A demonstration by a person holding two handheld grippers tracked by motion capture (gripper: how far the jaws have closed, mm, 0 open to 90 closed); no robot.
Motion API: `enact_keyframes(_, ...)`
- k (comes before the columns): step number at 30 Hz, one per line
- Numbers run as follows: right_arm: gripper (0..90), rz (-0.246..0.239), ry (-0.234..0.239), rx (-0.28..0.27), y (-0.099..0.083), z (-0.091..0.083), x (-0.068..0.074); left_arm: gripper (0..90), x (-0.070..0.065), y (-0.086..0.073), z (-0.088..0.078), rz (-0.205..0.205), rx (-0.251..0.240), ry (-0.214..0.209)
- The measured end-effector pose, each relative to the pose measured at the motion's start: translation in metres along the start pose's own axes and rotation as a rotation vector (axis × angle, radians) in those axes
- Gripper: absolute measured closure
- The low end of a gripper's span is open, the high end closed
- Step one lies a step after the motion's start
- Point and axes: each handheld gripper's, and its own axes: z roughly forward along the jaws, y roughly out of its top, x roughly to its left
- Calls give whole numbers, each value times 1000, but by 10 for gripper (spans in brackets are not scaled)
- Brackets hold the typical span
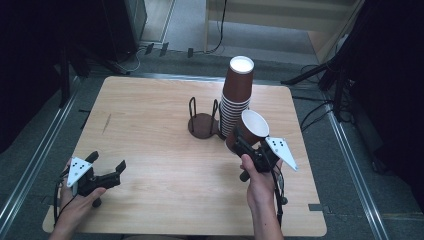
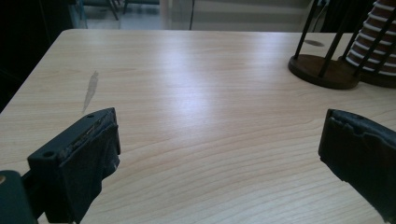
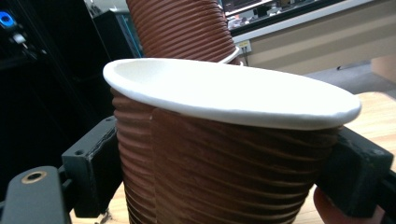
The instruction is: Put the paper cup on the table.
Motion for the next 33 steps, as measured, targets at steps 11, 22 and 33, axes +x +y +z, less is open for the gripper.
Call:
enact_keyframes(11,125,-129,-65,-20,14,1,-16,0,4,-2,3,-11,19,12)
enact_keyframes(22,124,-190,-110,-40,15,14,-29,0,9,-1,2,-37,27,43)
enact_keyframes(33,124,-218,-149,-23,6,27,-48,0,12,-1,3,-56,47,68)
